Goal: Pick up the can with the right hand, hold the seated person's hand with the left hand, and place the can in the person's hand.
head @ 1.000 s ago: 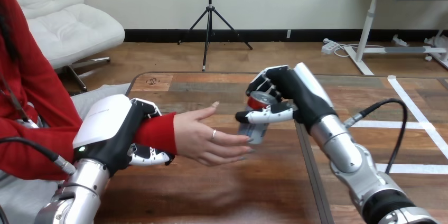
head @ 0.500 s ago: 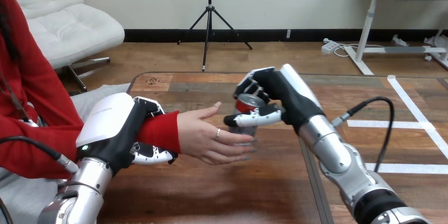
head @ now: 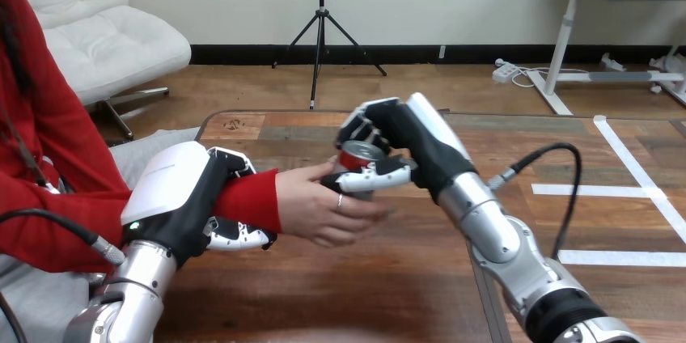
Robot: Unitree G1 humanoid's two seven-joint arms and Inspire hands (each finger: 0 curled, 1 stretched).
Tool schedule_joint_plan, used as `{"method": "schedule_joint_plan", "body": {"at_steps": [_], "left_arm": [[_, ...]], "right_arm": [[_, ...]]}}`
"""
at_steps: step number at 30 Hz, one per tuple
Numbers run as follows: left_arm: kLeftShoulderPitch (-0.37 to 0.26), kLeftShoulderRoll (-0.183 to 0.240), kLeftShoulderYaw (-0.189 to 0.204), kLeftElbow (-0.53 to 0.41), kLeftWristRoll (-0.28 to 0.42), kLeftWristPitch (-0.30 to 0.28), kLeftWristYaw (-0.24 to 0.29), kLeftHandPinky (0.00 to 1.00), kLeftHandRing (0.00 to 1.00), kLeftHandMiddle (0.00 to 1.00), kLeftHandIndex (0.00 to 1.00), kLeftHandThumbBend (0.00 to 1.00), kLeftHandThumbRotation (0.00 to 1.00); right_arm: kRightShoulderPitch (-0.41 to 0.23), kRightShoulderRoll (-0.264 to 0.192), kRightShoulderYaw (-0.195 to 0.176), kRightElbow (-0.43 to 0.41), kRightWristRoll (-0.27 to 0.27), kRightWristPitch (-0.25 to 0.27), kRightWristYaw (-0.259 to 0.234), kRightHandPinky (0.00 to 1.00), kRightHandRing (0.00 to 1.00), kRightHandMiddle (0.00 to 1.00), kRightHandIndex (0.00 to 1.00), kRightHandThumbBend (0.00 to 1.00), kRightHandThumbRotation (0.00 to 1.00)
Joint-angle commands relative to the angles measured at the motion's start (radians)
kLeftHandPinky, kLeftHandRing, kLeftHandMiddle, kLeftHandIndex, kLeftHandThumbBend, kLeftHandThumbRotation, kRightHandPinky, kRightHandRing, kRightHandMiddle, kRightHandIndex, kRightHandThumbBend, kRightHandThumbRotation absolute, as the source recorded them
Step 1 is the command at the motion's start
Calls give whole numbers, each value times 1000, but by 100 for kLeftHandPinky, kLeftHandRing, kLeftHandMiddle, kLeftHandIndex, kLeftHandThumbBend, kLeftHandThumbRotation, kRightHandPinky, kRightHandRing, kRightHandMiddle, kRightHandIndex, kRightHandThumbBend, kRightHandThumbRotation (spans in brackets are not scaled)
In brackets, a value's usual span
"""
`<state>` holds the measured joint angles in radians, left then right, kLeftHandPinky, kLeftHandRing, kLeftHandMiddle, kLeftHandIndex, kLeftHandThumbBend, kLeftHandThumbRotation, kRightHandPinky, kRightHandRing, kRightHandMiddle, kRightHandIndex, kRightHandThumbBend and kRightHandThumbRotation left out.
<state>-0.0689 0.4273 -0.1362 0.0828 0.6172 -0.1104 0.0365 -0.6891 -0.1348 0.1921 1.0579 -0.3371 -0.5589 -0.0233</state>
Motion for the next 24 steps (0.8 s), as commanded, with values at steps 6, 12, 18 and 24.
{"method": "schedule_joint_plan", "body": {"at_steps": [6, 12, 18, 24], "left_arm": [[-167, -58, -4, -89, -56, -56, 12, 34, 38, 41, 40, 64, 0], [-168, -58, -10, -84, -49, -52, 10, 34, 38, 41, 40, 64, 0], [-167, -61, -12, -83, -47, -44, 8, 34, 38, 42, 40, 64, 0], [-166, -65, -11, -80, -49, -50, 13, 34, 38, 41, 40, 64, 0]], "right_arm": [[-100, 36, 10, -110, 11, -47, 12, 29, 32, 39, 44, 77, 0], [-98, 45, 17, -127, 6, -55, 11, 29, 32, 39, 43, 77, 0], [-94, 54, 21, -151, 7, -49, 18, 29, 32, 39, 43, 77, 0], [-88, 57, 24, -176, 9, -39, 26, 29, 32, 39, 43, 77, 0]]}}
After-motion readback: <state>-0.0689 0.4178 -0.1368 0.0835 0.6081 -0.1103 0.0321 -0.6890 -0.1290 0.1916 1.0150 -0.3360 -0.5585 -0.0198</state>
